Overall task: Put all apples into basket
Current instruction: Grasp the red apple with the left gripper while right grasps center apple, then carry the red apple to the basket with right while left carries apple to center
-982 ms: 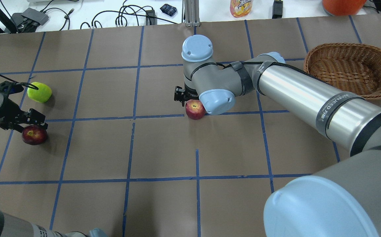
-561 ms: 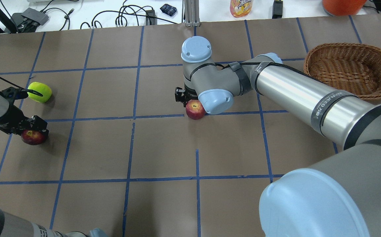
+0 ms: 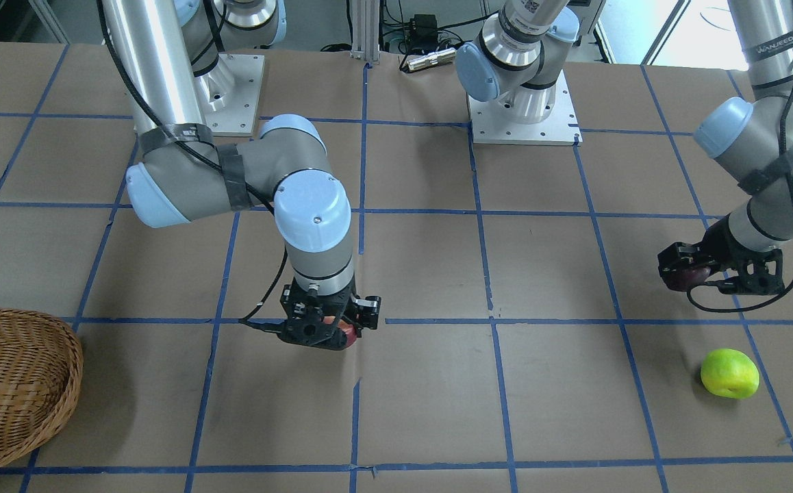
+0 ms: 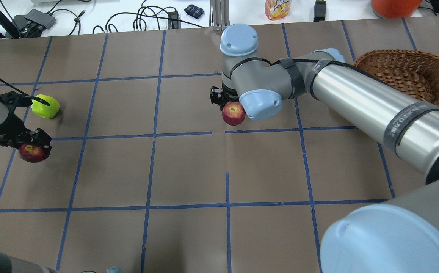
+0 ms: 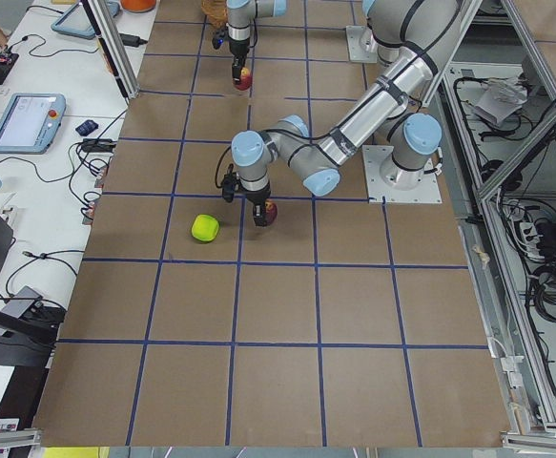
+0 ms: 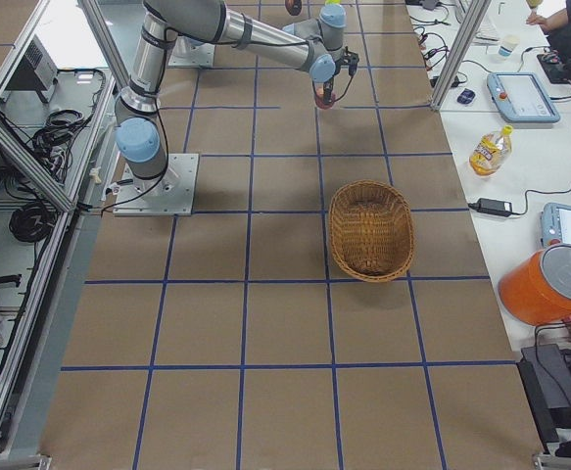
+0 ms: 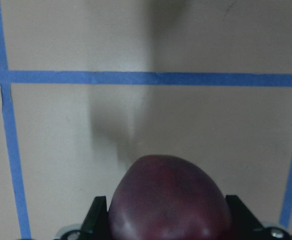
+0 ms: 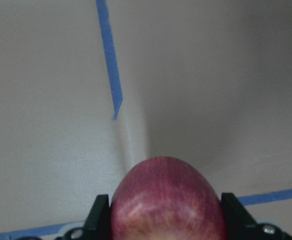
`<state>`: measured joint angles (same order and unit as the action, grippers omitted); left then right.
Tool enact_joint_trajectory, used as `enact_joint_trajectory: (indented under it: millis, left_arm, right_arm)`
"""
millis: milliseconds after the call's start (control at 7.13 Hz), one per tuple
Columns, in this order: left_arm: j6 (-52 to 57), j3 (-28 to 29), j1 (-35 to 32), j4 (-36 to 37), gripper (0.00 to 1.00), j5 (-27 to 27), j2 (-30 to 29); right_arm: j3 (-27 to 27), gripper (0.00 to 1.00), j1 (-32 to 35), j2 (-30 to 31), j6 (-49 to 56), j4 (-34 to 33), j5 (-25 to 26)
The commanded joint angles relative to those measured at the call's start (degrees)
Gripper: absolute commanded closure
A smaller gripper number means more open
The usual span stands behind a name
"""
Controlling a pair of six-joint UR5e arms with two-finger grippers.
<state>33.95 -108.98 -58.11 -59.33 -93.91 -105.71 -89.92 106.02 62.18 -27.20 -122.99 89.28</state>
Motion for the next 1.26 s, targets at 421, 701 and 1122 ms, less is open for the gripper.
enact_joint_trajectory:
  millis: [421,701,1122]
  left_arm:
    - [-42.5,3.8,-37.1,8.0,0.98,8.8,-4.8]
    - [-52.6,10.5,-44.8,10.1,0.96,9.0,-8.4]
    - [-55.8,13.9,-50.3,12.0,0.73,9.1,-14.7]
  right_arm:
    - [4.9,1.0,-31.2,10.3,35.4,18.8,4.7]
    - [5.2,1.0,-39.9,7.4,48.3,14.4,5.6]
    - [5.0,1.0,-45.9,-3.0,57.2,-0.9,5.7]
